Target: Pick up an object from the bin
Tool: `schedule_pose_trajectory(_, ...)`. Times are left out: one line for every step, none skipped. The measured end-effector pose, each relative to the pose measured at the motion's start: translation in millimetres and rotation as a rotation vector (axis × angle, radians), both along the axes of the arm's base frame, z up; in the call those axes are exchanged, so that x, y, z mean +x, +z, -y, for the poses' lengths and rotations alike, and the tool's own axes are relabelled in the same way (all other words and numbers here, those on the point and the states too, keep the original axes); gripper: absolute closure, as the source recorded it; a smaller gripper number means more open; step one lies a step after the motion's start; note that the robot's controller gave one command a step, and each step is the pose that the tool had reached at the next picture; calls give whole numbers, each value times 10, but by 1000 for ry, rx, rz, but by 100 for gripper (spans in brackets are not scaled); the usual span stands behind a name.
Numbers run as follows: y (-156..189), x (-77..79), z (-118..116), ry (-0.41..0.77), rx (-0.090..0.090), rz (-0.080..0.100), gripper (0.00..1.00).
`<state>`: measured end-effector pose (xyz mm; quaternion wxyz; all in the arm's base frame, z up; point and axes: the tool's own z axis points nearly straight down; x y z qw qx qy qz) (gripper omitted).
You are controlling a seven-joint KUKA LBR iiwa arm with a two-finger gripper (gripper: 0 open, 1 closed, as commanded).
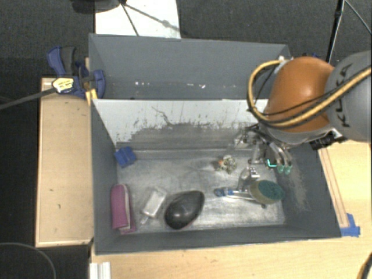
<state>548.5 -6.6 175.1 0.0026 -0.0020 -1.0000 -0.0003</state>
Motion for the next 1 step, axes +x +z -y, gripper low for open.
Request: schedule_pose_trajectory(-1042, -303, 712, 134, 0, 13, 0)
